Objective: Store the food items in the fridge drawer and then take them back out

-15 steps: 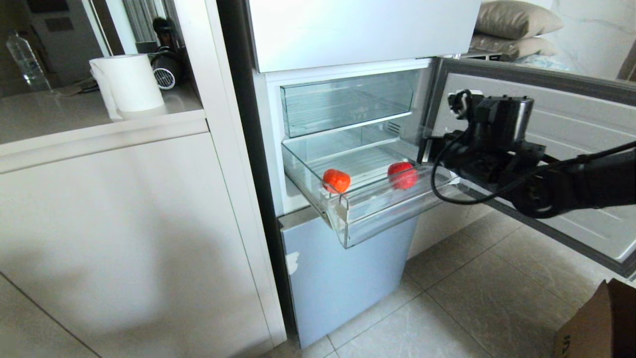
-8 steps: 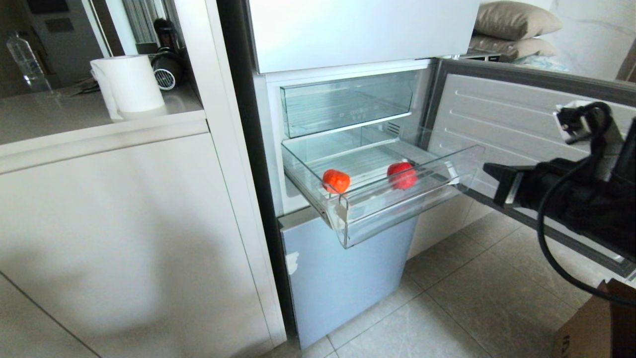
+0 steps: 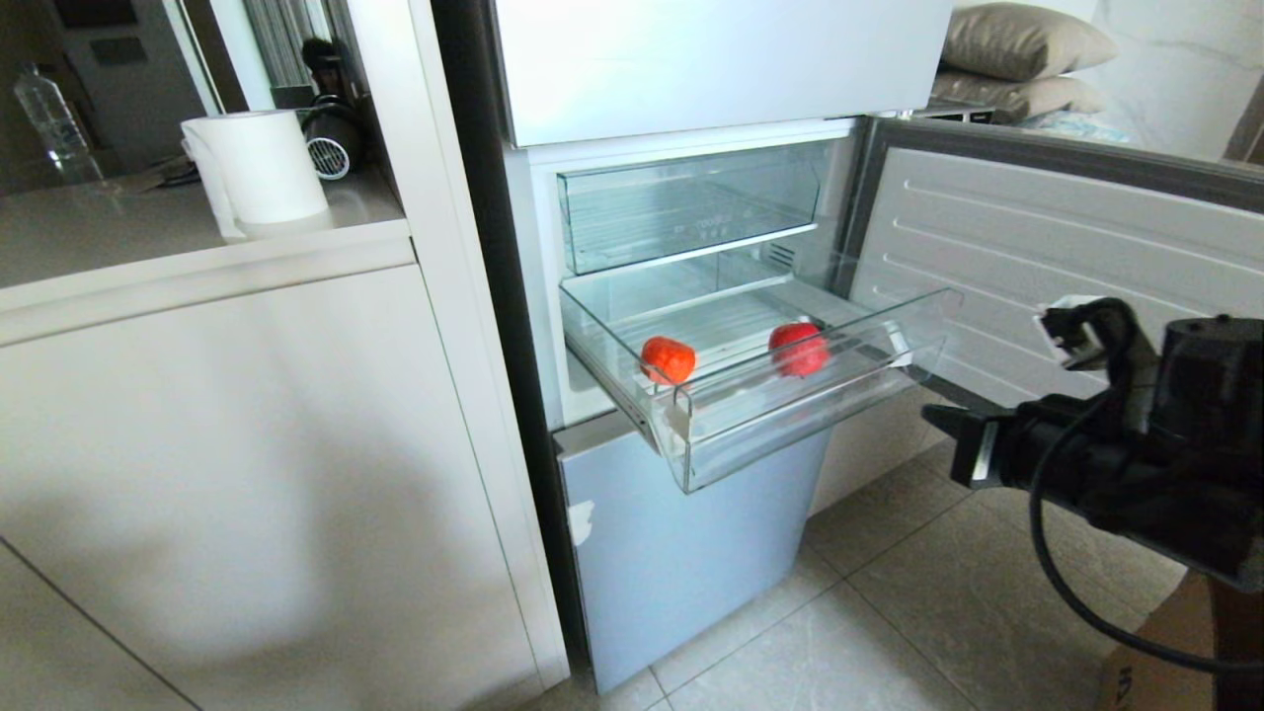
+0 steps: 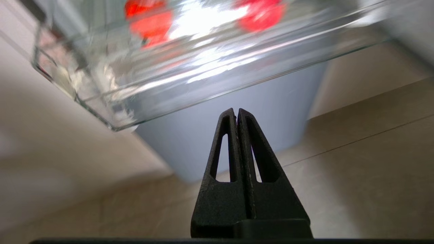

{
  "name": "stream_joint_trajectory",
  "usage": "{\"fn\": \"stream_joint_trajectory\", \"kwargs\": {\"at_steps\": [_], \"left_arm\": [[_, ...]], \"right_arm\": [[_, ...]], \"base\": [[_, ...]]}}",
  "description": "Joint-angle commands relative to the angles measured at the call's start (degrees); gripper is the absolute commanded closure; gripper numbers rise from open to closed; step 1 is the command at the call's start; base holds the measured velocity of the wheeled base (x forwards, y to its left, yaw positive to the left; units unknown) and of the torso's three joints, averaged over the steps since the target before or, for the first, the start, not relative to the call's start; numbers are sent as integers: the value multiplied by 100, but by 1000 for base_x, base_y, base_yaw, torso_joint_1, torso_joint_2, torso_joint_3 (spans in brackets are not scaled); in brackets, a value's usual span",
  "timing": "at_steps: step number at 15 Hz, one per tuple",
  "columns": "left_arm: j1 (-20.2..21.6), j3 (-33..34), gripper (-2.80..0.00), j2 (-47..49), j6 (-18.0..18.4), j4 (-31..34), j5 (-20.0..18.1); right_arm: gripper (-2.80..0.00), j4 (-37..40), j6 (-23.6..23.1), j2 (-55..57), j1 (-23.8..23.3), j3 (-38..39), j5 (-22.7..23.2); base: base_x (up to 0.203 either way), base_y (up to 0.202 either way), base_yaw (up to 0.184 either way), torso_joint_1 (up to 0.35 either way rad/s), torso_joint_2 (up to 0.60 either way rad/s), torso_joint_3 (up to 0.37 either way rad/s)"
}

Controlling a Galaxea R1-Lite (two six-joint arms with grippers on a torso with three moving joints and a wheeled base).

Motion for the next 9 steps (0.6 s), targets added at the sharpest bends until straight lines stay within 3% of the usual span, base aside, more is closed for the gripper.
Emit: {"fn": "stream_joint_trajectory", "kwargs": {"at_steps": [1,6,9], "left_arm": [[2,0,0,9,2,5,0],[2,1,0,9,1,5,0],[2,1,0,9,3,5,0]], "right_arm": [[0,-83,44,1436,-3,-513,228],[0,-179,74,3223,4,-1947,449],[0,-1005,55,4144,3,-2682,616]], "base": [[0,0,0,0,0,0],[0,0,0,0,0,0],[0,0,0,0,0,0]]}}
